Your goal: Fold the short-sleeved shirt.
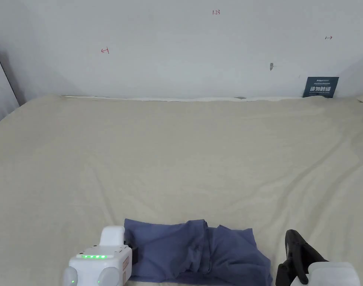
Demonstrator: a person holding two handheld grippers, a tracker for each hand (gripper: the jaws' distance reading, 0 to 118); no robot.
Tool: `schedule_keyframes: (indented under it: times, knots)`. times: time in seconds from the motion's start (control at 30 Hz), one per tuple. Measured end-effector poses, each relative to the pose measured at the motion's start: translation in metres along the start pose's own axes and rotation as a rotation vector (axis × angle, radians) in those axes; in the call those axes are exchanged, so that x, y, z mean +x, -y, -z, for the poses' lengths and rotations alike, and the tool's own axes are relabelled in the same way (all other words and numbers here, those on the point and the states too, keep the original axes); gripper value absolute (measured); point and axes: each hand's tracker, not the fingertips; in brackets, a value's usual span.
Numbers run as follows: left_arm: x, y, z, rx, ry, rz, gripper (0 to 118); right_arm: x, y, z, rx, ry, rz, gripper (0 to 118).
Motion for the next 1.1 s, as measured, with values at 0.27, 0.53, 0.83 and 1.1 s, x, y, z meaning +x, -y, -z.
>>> schedule_keyframes:
  times: [0.27,0.53,0.83,1.1]
  knots:
    - [-0.090,-0.032,-0.081,0.185,-0.178,0.043,6,-0.011,0.002,0.009,-0.001,-0.037,0.017,1]
    - [-0.069,-0.016,-0.017,-0.004,0.279,-0.156,52,-0.017,0.004,0.009,-0.013,-0.054,0.017,1]
    - [-0.030,0.007,0.041,-0.114,0.045,-0.123,33,-0.004,0.007,0.000,-0.027,-0.028,-0.024,1]
    - [-0.049,-0.002,-0.007,-0.047,0.211,-0.242,8,0.001,0.008,0.009,-0.040,-0.014,0.011,1]
